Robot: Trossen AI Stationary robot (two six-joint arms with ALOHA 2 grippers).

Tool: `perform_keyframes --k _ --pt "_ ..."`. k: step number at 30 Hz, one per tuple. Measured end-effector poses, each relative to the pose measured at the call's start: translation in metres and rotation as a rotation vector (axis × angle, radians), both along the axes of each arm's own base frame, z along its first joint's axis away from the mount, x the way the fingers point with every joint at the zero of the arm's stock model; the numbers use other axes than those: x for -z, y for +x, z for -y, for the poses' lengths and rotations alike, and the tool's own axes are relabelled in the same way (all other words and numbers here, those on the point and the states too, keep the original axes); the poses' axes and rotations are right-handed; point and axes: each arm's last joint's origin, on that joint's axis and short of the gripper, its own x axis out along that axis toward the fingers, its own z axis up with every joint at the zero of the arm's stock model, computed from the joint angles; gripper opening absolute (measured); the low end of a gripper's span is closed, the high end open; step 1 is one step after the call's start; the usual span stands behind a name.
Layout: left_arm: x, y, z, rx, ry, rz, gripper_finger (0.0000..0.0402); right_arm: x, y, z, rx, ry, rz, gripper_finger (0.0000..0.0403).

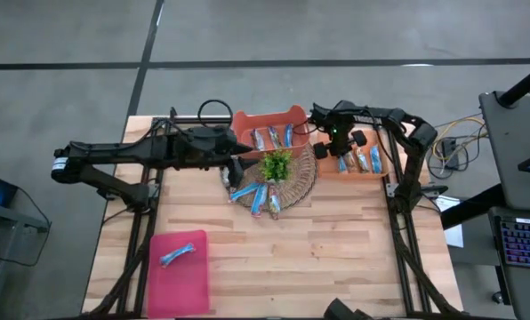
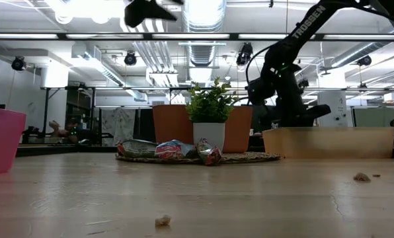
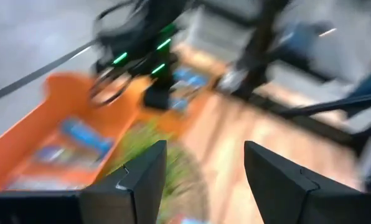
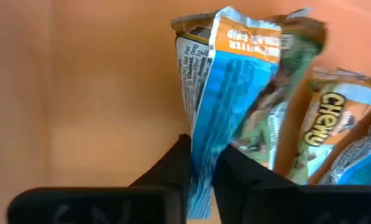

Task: Pick and place Granola Bars by type
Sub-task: Put the orange granola bar into the orange bin

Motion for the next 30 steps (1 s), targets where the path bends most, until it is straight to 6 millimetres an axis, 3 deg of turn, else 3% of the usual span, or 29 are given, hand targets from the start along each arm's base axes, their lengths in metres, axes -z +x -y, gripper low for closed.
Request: perform_keyframes --k 8,15,25,30 --pt "0.028 -0.012 -0.009 -0.243 -0.04 -0.21 0.0195 -0.03 0.002 0.001 -0.078 -0.115 0.054 0.0133" --pt "0.064 -0.014 -0.009 -0.273 -0.136 -0.278 0.0195 -0.065 -0.003 0.0 -0.158 -0.221 0.144 0.019" --pt "0.12 -0.018 -0.006 -0.297 -0.327 -0.319 0.0195 -0.124 -0.009 -0.016 -0.297 -0.359 0.471 0.0205" --pt "0.141 -0.022 -0.006 -0.317 -0.336 -0.335 0.0195 -0.151 -0.014 -0.027 -0.365 -0.443 0.621 0.0206"
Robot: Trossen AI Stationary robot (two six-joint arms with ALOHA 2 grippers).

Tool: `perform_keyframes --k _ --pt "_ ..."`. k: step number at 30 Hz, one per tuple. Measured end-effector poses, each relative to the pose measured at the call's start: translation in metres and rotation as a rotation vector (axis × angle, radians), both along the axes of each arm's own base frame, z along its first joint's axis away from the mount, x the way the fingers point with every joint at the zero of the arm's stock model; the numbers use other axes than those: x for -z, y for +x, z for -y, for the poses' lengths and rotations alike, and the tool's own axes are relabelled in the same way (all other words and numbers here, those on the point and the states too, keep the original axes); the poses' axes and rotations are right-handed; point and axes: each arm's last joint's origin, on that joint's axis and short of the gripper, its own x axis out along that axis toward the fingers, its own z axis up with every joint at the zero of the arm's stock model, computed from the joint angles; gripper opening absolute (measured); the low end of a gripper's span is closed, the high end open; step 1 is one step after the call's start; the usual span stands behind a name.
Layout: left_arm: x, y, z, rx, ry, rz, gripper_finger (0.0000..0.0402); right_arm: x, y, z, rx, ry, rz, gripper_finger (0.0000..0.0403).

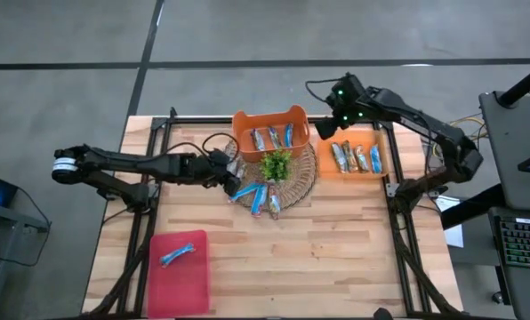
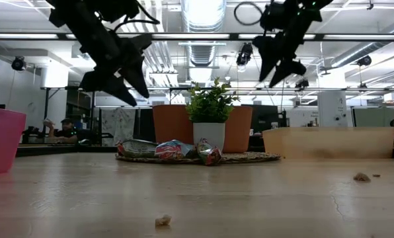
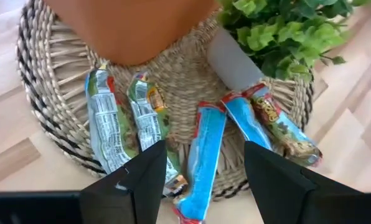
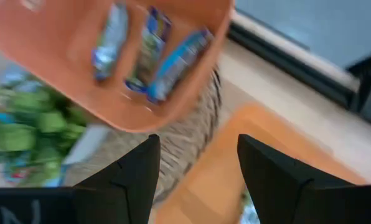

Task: Pick and place Granola Bars by type
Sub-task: Put the orange granola bar into the orange bin

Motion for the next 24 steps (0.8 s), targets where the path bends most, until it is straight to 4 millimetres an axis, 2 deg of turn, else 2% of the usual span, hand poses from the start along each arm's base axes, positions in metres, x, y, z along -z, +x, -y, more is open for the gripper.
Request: perform_keyframes --k 5,8,16,24 --pt "0.015 0.002 -0.001 -0.035 -0.001 -0.04 0.0195 -0.018 -0.004 -0.009 -0.037 -0.063 0.085 0.0206" --pt "0.023 0.01 -0.002 -0.047 -0.013 -0.073 0.0195 -0.023 -0.005 -0.013 -0.053 -0.074 0.117 0.0206" --pt "0.037 0.043 -0.006 -0.134 -0.024 -0.172 0.0195 -0.026 -0.005 -0.018 -0.082 -0.063 0.133 0.0206" --pt "0.056 0.056 -0.008 -0.173 -0.041 -0.303 0.0195 -0.027 -0.006 -0.019 -0.108 -0.084 0.127 0.0206"
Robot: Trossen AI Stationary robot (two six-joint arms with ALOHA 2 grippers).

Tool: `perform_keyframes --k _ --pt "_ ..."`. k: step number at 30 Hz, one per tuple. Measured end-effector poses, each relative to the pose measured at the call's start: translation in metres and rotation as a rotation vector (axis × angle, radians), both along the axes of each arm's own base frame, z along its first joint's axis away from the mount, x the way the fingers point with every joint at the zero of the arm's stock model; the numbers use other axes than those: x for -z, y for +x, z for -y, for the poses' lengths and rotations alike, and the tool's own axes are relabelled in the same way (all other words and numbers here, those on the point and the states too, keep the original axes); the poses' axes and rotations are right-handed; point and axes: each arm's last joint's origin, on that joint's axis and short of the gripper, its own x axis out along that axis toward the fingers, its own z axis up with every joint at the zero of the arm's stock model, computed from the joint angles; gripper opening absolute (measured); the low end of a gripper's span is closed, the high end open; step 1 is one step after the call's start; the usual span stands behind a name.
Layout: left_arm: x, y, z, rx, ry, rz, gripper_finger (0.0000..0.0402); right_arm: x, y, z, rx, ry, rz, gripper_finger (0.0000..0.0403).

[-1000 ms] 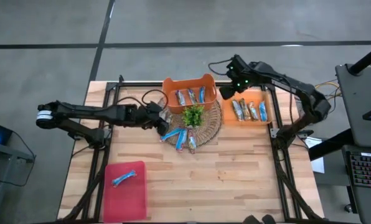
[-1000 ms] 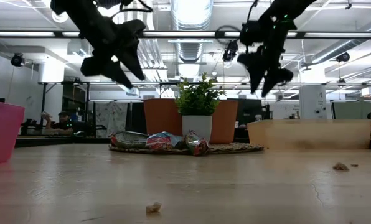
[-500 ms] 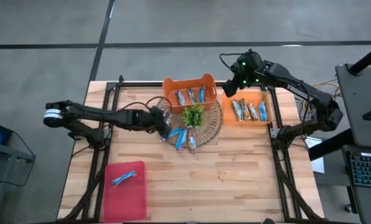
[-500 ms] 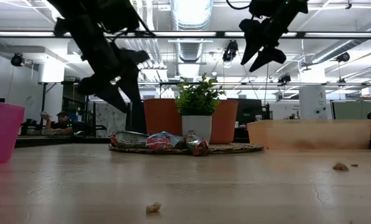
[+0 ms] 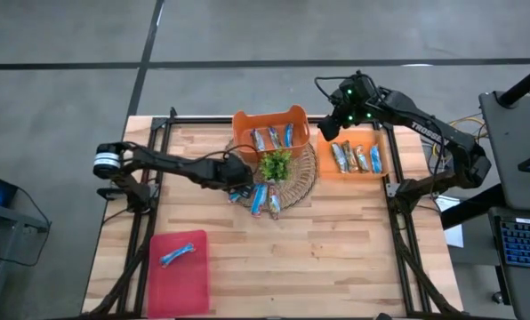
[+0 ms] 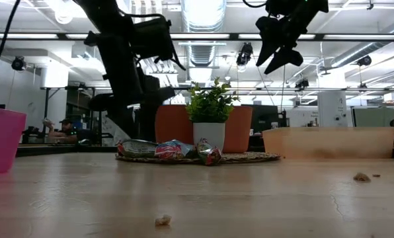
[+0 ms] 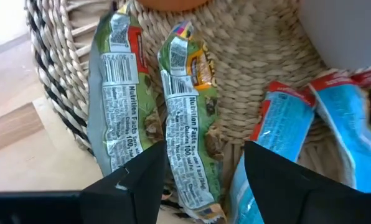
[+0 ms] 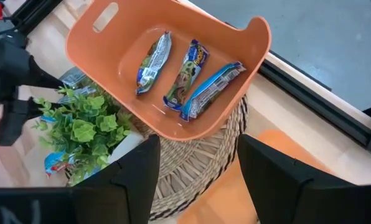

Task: Pick and place Granola Bars by type
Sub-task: Put the orange granola bar into the orange bin

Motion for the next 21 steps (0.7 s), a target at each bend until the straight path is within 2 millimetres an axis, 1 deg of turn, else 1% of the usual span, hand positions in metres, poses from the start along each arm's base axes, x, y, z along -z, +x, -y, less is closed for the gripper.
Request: perform_keyframes --k 14,17,19,21 --pt "0.026 0.009 -0.001 0.016 0.014 -0.067 0.0195 0.0 0.0 0.0 -0.031 -0.027 -0.01 0.0206" --pt "0.027 0.01 -0.001 0.017 0.011 -0.071 0.0194 0.0 0.0 0.0 -0.035 -0.03 -0.012 0.0206" --pt "0.028 0.009 -0.001 0.013 0.009 -0.073 0.0186 0.0 0.0 0.0 -0.035 -0.03 -0.012 0.0206" --pt "0.027 0.009 -0.001 0.01 0.008 -0.072 0.0166 -0.001 -0.001 0.0 -0.034 -0.032 -0.011 0.0206"
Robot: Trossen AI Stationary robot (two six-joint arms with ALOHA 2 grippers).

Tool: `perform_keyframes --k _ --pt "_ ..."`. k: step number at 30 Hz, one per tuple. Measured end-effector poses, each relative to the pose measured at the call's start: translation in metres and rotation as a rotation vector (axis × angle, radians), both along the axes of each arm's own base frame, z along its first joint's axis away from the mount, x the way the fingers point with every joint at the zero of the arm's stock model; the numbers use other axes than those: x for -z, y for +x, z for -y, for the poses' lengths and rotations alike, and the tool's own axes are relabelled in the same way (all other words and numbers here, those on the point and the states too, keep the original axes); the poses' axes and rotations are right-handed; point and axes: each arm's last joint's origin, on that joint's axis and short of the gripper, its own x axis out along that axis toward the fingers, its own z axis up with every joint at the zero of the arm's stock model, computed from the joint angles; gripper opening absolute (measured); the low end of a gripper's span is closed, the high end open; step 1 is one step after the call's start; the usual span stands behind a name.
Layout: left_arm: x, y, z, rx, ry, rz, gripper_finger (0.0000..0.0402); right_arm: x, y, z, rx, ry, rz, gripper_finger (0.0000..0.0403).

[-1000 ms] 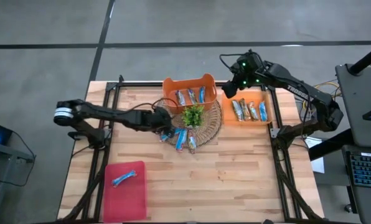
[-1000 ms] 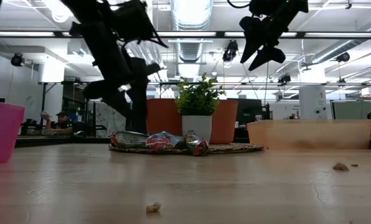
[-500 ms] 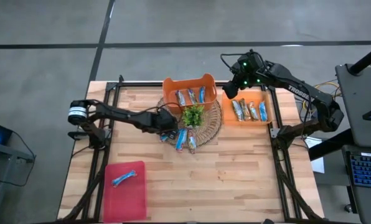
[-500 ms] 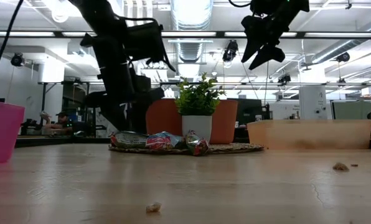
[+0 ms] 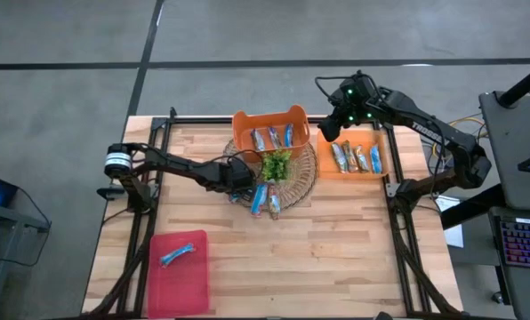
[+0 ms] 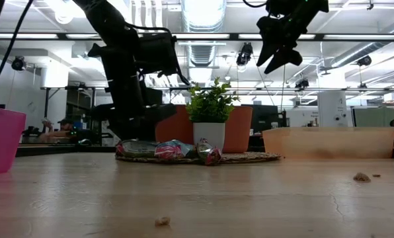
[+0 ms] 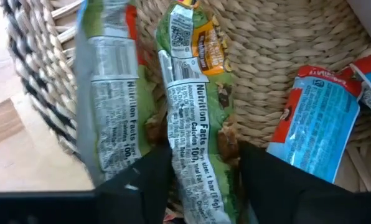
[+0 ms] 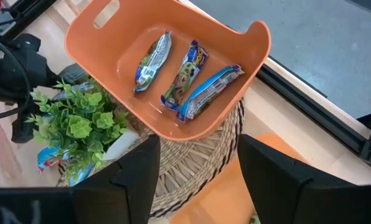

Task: Pick and place Granola Bars by type
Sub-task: Put the orange granola bar into the orange bin

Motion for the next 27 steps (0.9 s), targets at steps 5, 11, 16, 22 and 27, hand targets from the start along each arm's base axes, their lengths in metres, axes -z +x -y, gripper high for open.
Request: perform_keyframes --k 5,11,16,22,27 --pt "0.0 0.0 0.0 -0.002 -0.003 0.0 0.0083 -0.001 -0.001 -0.001 -0.013 -0.015 -0.002 0.0206" --pt "0.0 0.0 0.0 -0.015 -0.005 0.005 0.0011 -0.007 0.0 0.0 -0.018 -0.033 0.012 0.0206" --pt "-0.006 -0.004 0.002 -0.01 -0.013 -0.032 0.0006 -0.017 0.0 0.0 -0.016 -0.056 0.035 0.0206" --pt "-0.031 -0.011 0.007 0.1 0.017 -0.03 0.0002 -0.024 0.0 0.0 -0.013 -0.072 0.05 0.0206" --pt "-0.057 -0.018 0.016 0.243 0.065 0.006 0.0001 -0.024 0.0 0.0 -0.012 -0.072 0.05 0.0206"
